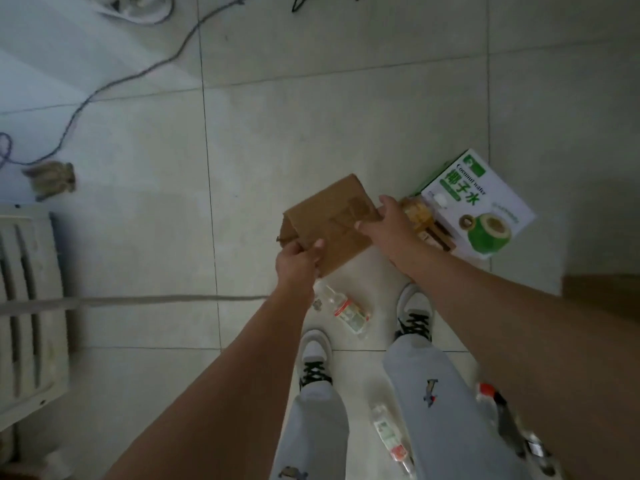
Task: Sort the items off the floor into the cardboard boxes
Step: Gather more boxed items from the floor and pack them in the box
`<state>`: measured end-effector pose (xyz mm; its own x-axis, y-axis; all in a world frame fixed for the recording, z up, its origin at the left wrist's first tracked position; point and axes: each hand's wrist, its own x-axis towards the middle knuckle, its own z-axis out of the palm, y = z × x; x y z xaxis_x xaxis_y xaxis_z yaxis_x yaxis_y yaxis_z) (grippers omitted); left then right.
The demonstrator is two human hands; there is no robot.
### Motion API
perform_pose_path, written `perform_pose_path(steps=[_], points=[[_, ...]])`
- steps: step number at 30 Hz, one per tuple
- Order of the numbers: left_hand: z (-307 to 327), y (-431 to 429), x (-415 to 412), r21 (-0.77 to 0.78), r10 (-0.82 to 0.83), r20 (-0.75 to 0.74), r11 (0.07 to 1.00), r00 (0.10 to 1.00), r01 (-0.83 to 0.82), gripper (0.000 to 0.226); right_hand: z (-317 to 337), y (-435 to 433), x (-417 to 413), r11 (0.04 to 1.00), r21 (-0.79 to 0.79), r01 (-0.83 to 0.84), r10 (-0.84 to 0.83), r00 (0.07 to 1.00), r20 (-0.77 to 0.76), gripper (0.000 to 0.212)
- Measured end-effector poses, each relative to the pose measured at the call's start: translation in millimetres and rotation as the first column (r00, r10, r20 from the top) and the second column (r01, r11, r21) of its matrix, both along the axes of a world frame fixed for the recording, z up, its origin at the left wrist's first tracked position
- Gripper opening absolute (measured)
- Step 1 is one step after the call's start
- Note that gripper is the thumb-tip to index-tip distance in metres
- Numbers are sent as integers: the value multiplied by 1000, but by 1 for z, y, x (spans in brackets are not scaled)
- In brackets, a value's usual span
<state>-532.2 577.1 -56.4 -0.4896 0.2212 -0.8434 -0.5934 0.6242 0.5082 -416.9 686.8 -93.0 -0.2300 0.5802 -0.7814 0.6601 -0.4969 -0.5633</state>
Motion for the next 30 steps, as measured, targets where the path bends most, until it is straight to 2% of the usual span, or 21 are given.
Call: perform_pose_path(steps=[3,7,10,13,15,18,20,23,25,26,30], points=[[41,-2,9,10,-63,-71,998,995,64,17,46,-12,20,988,19,150,-150,988,-36,76],[102,7,31,52,-306,-221,945,926,324,22,129,-25,56,933,260,248,-239,969,-65,73],[152,17,54,38,-530,-376,811,760,584,18,201,-35,86,876,408,259,-202,963,-177,69],[196,32,75,-10,-653,-573,610,495,793,12,258,-33,129,867,486,111,-82,993,-79,71],[223,46,87,-45,-637,-697,497,330,866,15,287,-23,162,864,503,6,-20,1000,22,73],[263,69,107,-69,-570,-808,341,148,937,18,330,-3,207,822,566,-59,1,995,104,73],[284,86,123,-111,-532,-847,214,20,970,19,356,12,236,753,644,-137,26,983,180,77],[313,116,157,-157,-428,-890,-37,-157,987,20,394,36,285,588,728,-352,87,922,376,83],[334,135,187,-166,-363,-905,-175,-220,970,23,421,47,318,525,709,-471,148,871,469,86],[345,145,202,-172,-320,-916,-230,-241,958,23,435,49,338,529,687,-498,174,856,486,84],[388,183,269,-214,-107,-952,-435,-286,875,15,483,36,431,663,588,-464,99,832,545,53]])
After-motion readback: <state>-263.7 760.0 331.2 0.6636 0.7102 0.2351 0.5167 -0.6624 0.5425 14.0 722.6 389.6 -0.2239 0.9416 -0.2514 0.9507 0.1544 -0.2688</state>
